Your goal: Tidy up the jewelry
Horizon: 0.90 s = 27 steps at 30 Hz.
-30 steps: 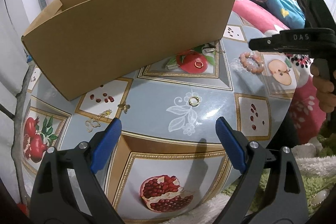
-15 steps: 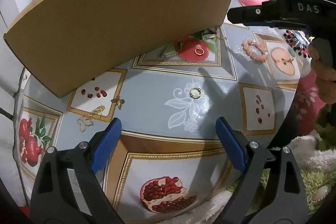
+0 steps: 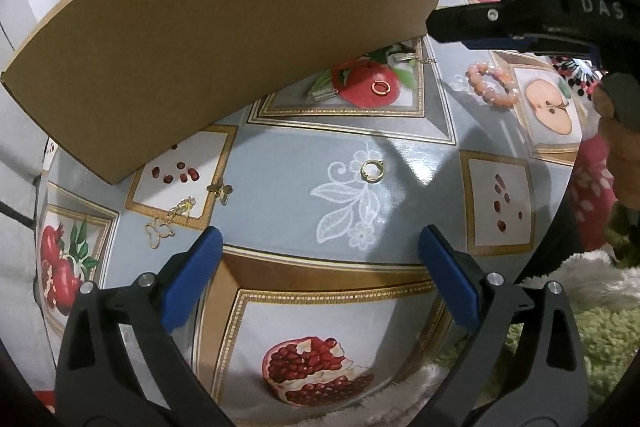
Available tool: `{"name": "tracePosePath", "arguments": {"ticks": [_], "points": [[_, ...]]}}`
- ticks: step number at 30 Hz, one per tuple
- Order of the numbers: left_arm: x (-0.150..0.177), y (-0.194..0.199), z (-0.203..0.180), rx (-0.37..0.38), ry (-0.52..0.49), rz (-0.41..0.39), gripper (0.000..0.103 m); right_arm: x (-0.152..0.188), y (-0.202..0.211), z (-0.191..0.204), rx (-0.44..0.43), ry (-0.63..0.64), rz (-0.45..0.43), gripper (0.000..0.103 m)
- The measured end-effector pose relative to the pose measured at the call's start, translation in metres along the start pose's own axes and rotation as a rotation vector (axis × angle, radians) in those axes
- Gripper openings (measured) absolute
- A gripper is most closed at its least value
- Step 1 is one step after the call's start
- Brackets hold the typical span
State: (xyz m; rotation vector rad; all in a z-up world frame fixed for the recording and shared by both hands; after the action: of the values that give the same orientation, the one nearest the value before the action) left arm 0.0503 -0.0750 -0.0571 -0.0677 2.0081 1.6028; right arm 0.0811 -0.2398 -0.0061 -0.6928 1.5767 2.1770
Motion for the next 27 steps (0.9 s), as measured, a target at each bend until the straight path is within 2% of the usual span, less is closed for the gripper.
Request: {"name": "tracePosePath", "arguments": {"ticks": [5, 14, 19, 23, 27], "points": [[-0.002, -0.003, -0.003, -0.013, -0.004, 0.001, 0.095, 0.0, 0.009, 0.012, 0.044, 0.037, -0.001, 0.073], [0.001, -0.001, -0.001, -0.021, 0.001, 0.0, 0.096, 0.009, 0.02, 0.013, 0.125, 0.019, 0.026, 0.079], [0.001, -0.001, 0.002, -0.03, 0.007, 0.01, 0.096, 0.007, 0.026, 0.018, 0.213, 0.053, 0.022, 0.087], [0.0, -0.001, 0.002, -0.034, 0.009, 0.017, 0.096, 0.005, 0.031, 0.025, 0.252, 0.1, 0.001, 0.093], [0.0, 0.0, 0.0, -0.034, 0.007, 0.014, 0.096, 0.002, 0.033, 0.03, 0.313, 0.125, 0.004, 0.094]]}}
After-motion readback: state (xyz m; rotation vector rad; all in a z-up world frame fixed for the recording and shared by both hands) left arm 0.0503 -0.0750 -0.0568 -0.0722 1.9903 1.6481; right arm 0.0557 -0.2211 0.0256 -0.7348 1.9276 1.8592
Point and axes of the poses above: each gripper's, at about its wrist camera, not at the fingertips, and y roughly against the way its jaws point, z to its left, x to its underside, the point moved 2 cm from there along -y, roughly the way its jaws point, and after that the axes turned 14 degrees about y, right-handed, at the moved point
